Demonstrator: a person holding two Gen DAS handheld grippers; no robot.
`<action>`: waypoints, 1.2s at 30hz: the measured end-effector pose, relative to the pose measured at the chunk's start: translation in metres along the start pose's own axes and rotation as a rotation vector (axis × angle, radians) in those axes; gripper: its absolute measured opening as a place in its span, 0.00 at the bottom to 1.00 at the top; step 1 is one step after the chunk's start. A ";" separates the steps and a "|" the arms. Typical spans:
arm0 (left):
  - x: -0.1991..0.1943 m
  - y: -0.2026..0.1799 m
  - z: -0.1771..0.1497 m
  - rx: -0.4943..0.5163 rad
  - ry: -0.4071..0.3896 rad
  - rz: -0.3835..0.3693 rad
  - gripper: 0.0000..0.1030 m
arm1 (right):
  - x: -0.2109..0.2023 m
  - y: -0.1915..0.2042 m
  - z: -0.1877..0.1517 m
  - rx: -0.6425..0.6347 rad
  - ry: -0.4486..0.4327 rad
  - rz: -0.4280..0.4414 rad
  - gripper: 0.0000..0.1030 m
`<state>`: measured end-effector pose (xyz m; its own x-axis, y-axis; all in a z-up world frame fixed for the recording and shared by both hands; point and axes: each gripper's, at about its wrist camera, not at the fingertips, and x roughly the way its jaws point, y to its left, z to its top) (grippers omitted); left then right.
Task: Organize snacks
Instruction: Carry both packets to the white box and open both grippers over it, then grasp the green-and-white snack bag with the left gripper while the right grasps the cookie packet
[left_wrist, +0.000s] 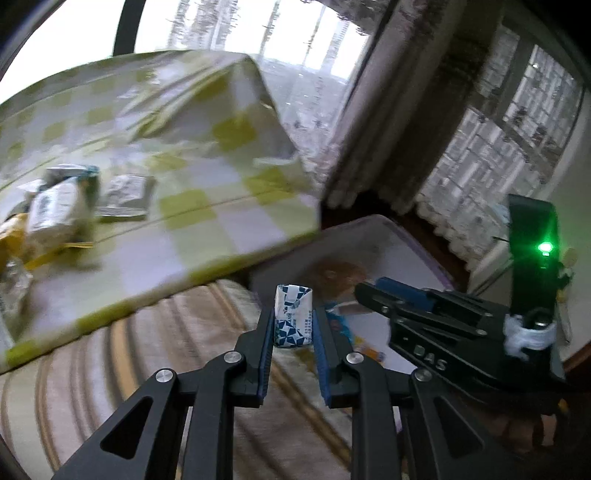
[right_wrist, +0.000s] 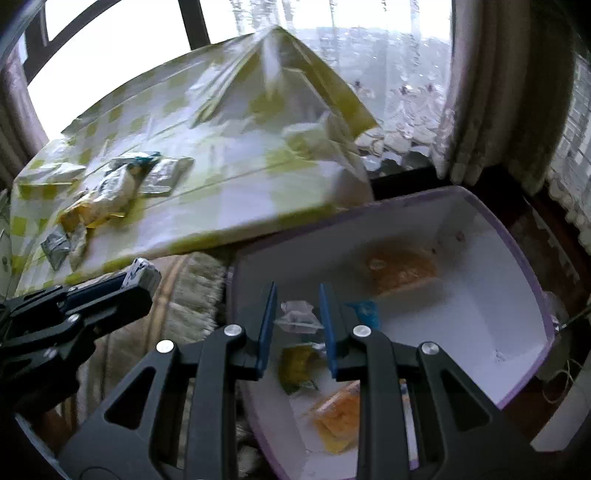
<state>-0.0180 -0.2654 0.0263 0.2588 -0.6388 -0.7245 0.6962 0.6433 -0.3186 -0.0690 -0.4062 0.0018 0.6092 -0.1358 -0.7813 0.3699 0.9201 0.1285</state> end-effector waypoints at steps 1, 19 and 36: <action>0.001 -0.002 0.000 0.004 0.010 -0.007 0.26 | 0.001 -0.003 0.000 0.005 0.005 -0.009 0.27; -0.039 0.057 -0.006 -0.145 -0.115 0.123 0.59 | -0.012 0.033 0.010 -0.044 -0.113 -0.169 0.93; -0.139 0.222 -0.045 -0.276 -0.187 0.551 0.59 | 0.039 0.118 0.040 -0.039 -0.006 0.078 0.94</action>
<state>0.0704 -0.0154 0.0289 0.6591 -0.2301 -0.7160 0.2359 0.9672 -0.0937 0.0263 -0.3179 0.0113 0.6393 -0.0653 -0.7661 0.2935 0.9417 0.1647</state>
